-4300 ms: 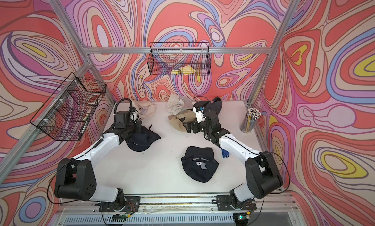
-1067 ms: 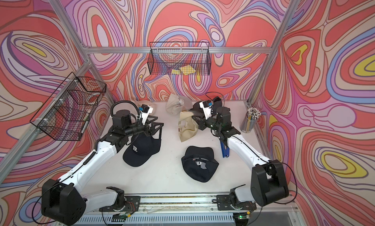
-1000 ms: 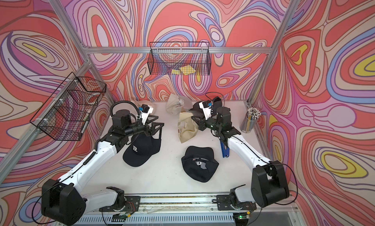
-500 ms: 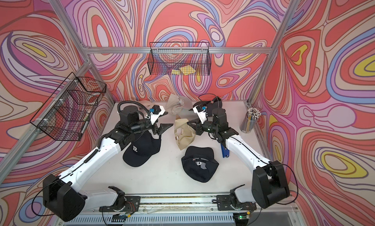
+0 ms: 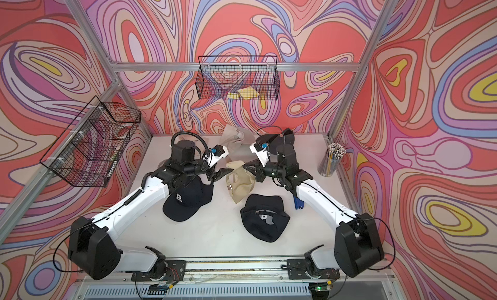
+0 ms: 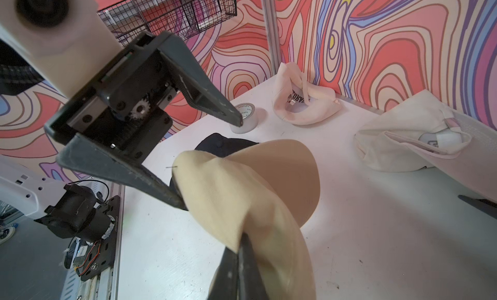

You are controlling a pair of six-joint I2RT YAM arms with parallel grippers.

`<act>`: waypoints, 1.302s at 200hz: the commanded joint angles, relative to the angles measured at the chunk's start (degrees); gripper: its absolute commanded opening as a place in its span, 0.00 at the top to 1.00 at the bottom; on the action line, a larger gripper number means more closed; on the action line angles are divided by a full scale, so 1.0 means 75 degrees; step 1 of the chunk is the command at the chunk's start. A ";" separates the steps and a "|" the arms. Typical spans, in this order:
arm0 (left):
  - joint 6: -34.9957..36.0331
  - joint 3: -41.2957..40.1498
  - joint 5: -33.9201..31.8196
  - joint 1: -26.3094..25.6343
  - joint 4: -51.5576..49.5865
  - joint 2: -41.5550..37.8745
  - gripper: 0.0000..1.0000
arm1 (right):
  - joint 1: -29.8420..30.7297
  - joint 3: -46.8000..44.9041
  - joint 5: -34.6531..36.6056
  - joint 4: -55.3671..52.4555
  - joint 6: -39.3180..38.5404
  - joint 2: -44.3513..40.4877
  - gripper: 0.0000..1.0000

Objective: Open the adjustable buckle of the baseball cap
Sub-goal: Pick up the baseball cap from the center of the board.

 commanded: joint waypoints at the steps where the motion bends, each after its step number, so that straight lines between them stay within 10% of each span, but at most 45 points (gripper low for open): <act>1: 0.0382 0.0329 0.0010 -0.0096 -0.0268 0.0206 0.28 | 0.0074 0.0218 -0.0170 0.0286 -0.0111 -0.0090 1.00; 51: 0.0465 0.0486 -0.0277 -0.0148 -0.0221 0.0339 0.47 | 0.0090 0.0280 -0.0217 0.0392 -0.0131 0.0024 1.00; 106: 0.0359 0.0528 -0.0494 -0.0155 -0.0226 0.0421 1.00 | 0.0090 0.0294 0.0007 0.0573 0.0031 0.0102 1.00; 124: 0.0071 0.0499 -0.0860 -0.0158 -0.0066 0.0416 1.00 | 0.0096 0.0266 0.0395 0.0636 0.0211 0.0098 1.00; 164: -0.1228 0.0624 -0.1635 -0.0158 0.0176 0.0392 1.00 | 0.0086 -0.0056 0.2460 0.0556 0.0549 -0.0184 0.03; 198: -0.2254 0.0255 -0.2460 -0.0158 0.0526 0.0055 1.00 | 0.0087 -0.0364 0.4306 0.0022 0.0939 -0.0517 0.02; 260: -0.3466 0.0556 -0.3433 -0.0158 -0.0044 -0.0122 1.00 | 0.0073 -0.1185 0.3343 0.0644 0.1555 -0.0825 0.02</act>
